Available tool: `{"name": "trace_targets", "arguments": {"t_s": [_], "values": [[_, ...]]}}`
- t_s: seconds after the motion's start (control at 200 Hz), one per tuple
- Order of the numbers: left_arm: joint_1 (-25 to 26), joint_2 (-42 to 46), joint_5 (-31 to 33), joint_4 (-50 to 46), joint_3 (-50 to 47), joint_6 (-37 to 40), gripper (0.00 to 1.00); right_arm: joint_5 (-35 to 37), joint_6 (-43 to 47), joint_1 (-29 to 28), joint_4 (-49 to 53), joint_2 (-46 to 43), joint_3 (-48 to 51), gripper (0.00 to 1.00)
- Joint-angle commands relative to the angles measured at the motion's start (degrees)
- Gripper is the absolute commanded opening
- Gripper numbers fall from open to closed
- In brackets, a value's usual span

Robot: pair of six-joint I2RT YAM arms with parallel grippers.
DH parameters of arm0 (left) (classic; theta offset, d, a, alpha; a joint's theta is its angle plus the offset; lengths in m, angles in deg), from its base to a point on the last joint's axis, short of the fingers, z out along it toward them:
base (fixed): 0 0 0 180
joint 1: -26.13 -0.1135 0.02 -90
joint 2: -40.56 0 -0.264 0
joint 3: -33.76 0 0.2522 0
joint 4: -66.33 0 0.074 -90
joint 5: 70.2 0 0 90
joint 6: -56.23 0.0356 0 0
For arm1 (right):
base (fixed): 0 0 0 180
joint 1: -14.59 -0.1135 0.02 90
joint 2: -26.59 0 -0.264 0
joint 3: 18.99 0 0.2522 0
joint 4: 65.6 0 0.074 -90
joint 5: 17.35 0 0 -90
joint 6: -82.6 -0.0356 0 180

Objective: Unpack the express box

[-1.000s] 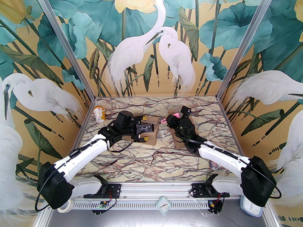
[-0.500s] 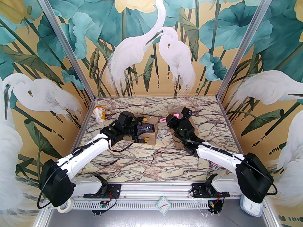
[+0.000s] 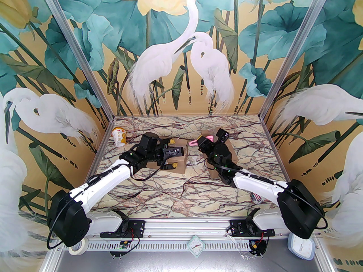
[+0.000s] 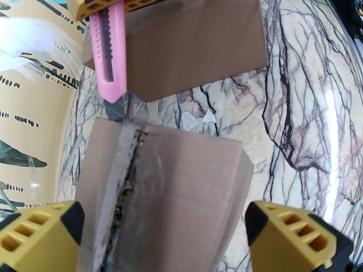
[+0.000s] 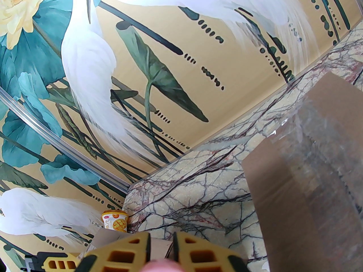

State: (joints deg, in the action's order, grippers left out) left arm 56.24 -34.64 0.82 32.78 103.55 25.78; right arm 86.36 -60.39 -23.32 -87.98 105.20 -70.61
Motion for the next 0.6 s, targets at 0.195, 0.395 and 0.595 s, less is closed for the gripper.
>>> {"name": "trace_targets", "arguments": {"t_s": [0.195, 0.395, 0.595], "values": [[-1.54, -2.17, -3.51, 2.11, -1.02, -0.40, 0.99, -4.48, -3.63, -0.34, -1.71, 0.75, 1.58, 0.00], [-2.44, -2.27, -3.87, 5.31, -2.10, -1.19, 1.00, -8.25, -8.62, 0.85, -1.02, 0.76, 2.88, 0.00], [-4.51, -1.45, -5.03, 7.04, -3.24, -2.87, 1.00, -15.18, -12.49, 3.11, -0.87, 2.73, 2.48, 0.00]]}}
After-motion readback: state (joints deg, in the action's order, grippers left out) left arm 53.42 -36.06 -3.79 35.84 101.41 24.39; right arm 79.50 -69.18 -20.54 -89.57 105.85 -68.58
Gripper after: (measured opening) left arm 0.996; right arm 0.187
